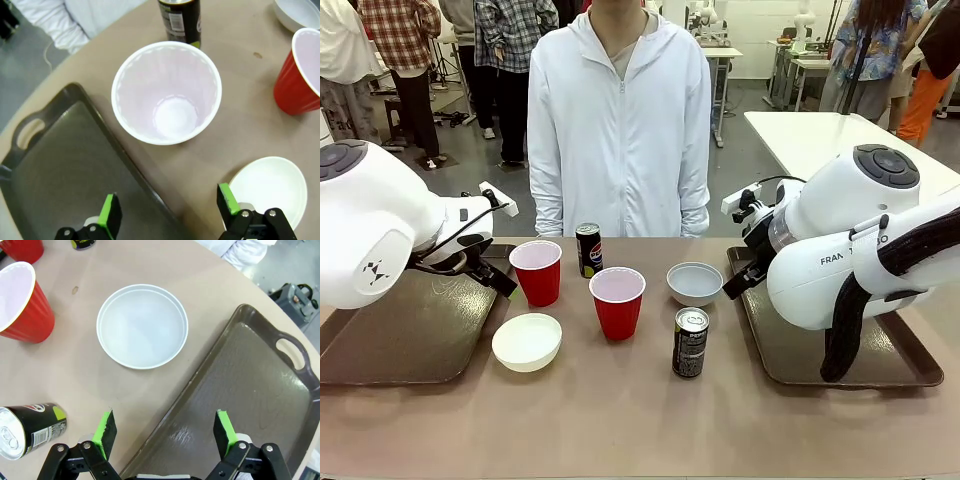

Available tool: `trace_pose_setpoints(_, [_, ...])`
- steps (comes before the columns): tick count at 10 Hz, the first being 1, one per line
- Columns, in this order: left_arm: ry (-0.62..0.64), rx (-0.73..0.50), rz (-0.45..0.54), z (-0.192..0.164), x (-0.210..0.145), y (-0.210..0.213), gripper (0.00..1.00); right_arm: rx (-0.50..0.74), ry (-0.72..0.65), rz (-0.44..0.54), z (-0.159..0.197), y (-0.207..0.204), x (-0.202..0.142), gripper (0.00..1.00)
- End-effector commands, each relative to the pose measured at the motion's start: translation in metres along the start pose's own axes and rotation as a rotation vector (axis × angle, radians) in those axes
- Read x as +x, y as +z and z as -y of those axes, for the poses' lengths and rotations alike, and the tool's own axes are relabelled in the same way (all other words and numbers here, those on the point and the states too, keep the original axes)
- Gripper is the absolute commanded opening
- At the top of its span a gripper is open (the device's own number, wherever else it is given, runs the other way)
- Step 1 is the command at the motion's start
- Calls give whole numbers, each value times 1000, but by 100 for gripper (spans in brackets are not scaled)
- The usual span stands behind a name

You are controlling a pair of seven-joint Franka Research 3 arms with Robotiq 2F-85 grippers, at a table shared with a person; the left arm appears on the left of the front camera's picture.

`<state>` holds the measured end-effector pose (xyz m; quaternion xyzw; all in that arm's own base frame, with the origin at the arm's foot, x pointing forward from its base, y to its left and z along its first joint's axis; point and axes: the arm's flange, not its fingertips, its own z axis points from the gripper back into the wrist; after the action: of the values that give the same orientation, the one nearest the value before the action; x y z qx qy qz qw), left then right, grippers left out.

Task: Prepare tableware on both trays.
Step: Pick up a Picnic Bowl from the table and place it on a Handle tray.

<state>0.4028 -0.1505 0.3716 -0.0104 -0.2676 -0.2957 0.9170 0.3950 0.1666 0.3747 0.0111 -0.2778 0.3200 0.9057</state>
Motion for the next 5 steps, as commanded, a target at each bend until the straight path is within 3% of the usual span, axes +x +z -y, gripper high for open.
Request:
trace_pose_setpoints(1, [0, 0, 0, 0, 0, 0, 100, 0, 0, 0, 0, 0, 0, 100])
trace_pose_setpoints(5, [0, 0, 0, 0, 0, 0, 100, 0, 0, 0, 0, 0, 0, 100])
